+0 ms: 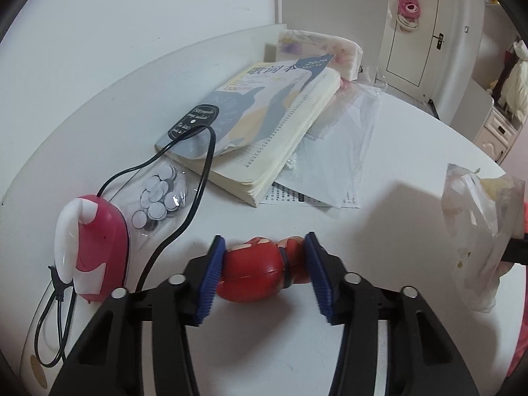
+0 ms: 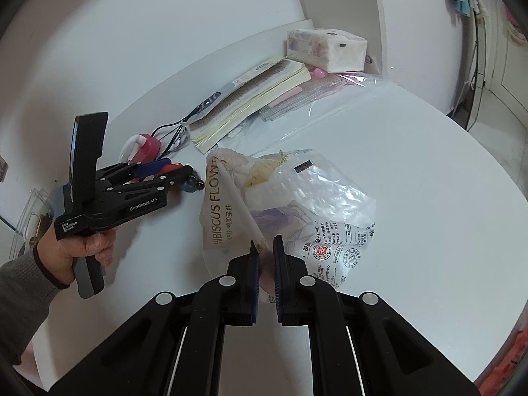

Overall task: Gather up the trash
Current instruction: 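Carry the plastic bag with the right tool and the red toy with the left tool to the bin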

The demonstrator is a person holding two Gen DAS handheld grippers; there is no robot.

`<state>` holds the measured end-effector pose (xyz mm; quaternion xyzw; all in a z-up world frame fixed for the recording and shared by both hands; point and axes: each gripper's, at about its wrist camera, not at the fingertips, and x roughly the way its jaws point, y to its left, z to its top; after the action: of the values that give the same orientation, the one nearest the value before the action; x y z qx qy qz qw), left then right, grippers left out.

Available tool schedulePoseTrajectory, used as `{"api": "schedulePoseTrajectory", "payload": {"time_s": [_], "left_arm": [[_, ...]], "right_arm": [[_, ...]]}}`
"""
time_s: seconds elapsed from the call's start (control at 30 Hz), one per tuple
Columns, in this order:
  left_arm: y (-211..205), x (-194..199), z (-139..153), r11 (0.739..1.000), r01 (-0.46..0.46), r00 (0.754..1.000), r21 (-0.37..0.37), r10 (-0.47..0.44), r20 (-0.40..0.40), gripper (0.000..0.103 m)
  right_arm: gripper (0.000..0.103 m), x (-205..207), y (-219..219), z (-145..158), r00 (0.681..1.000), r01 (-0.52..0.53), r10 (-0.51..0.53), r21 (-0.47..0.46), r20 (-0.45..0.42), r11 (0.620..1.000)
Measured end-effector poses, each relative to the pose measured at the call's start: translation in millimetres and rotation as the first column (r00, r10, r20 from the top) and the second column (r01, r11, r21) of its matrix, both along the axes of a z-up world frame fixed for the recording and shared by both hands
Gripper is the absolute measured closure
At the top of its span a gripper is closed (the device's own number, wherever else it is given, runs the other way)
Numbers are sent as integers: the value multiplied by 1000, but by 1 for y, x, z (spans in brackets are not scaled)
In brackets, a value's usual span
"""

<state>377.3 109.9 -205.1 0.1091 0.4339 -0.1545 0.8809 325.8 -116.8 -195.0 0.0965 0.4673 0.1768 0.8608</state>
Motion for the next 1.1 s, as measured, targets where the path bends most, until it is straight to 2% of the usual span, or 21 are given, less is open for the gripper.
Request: {"api": "schedulePoseTrajectory", "payload": {"time_s": [0.07,0.17,0.33,0.47,0.57,0.67,0.73,0.9,1.1], "left_arm": [[-1,-2,2,1000,-3,1000,5,3,6,70],[1,-6,7,1000,-12,1000,-12,12,12,80],[8,-13,11,999,-16,1000,-48,15,-14,88],[6,-18,11,999,-8,1000,-46,6,-30,89],[8,-18,14,997,-2,998,-80,-4,-70,89],[5,-23,14,998,12,997,-61,-17,-71,89],[4,-25,16,996,13,996,-84,-20,-84,90],[-2,-39,27,991,22,996,-128,-34,-86,90],[-22,-66,47,988,57,995,-140,-67,-68,90]], "right_arm": [[95,0,0,0,1000,3,-3,1,3,1000],[95,-2,0,0,1000,8,-8,5,8,1000],[95,-5,-1,3,1000,9,-9,11,18,1000],[95,-8,-3,7,1000,13,-13,11,27,1000],[95,-11,-6,8,999,18,-18,11,30,1000],[95,-13,-9,9,999,28,-29,11,32,1000],[95,-15,-12,10,999,37,-37,12,34,999],[95,-20,-17,12,998,47,-48,20,38,999],[95,-31,-27,16,997,53,-54,33,46,998]]}}
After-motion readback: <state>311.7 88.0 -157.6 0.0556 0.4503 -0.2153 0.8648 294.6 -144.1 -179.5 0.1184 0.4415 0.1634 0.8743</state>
